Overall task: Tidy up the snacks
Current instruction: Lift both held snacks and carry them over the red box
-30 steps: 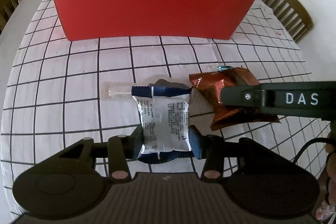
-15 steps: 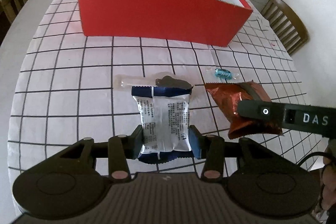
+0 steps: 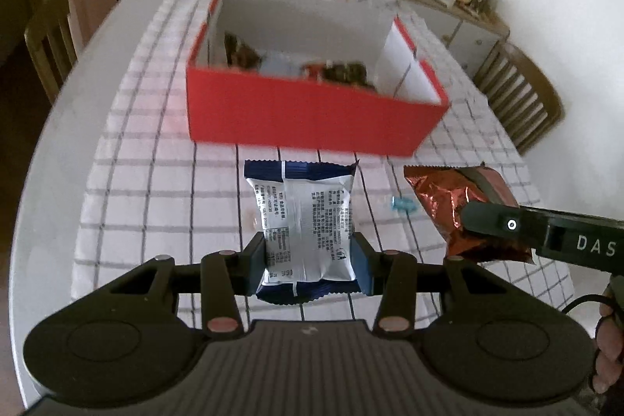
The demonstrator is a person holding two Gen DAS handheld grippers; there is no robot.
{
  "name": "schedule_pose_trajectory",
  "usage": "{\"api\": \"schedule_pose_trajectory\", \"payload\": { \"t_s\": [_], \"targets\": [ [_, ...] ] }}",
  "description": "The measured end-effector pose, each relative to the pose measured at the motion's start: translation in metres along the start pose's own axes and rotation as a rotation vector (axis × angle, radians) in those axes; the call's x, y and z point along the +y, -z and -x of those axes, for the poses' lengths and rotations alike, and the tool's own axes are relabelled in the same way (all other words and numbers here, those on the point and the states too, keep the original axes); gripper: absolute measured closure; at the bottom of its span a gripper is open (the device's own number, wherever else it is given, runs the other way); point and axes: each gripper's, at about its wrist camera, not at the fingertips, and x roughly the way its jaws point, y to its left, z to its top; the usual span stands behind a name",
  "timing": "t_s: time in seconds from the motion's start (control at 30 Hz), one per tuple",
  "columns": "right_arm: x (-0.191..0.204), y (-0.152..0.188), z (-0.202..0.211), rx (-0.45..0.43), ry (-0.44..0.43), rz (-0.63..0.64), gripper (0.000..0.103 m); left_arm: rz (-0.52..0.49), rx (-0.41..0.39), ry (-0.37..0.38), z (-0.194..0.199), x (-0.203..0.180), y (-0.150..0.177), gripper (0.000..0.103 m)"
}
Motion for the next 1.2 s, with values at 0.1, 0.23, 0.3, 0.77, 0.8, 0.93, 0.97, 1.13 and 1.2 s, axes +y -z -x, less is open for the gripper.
{"api": "schedule_pose_trajectory", "payload": {
  "t_s": [0.1,0.23,0.3,0.77,0.8,0.93,0.97,1.13,1.2],
  "targets": [
    [0.008,-0.010,0.007,-0.032,-0.001,0.022,0.063,-0.012,-0.039,-0.006,0.012,0.001,-0.012,0.058],
    [0.016,-0.023,0.013,-0.070,0.000,0.048,0.063,-0.027,-0.087,-0.012,0.025,0.002,-0.028,0.058],
    [0.020,-0.030,0.015,-0.086,-0.001,0.057,0.063,-0.034,-0.106,-0.014,0.030,0.002,-0.036,0.058],
    [0.026,-0.091,0.000,-0.153,0.006,0.109,0.063,-0.068,-0.161,-0.061,0.024,-0.002,-0.095,0.058],
    [0.025,-0.096,-0.004,-0.151,0.006,0.111,0.063,-0.069,-0.160,-0.064,0.021,-0.002,-0.100,0.058],
    [0.019,-0.114,-0.022,-0.133,0.000,0.122,0.063,-0.056,-0.149,-0.082,0.006,0.003,-0.120,0.058],
    [0.018,-0.118,-0.027,-0.127,-0.005,0.128,0.063,-0.053,-0.143,-0.083,0.002,0.005,-0.124,0.058],
    [0.011,-0.132,-0.050,-0.103,0.012,0.141,0.063,-0.053,-0.121,-0.097,-0.020,0.012,-0.142,0.059],
    [0.008,-0.138,-0.061,-0.094,0.021,0.144,0.063,-0.051,-0.108,-0.097,-0.031,0.015,-0.148,0.059]
  ]
}}
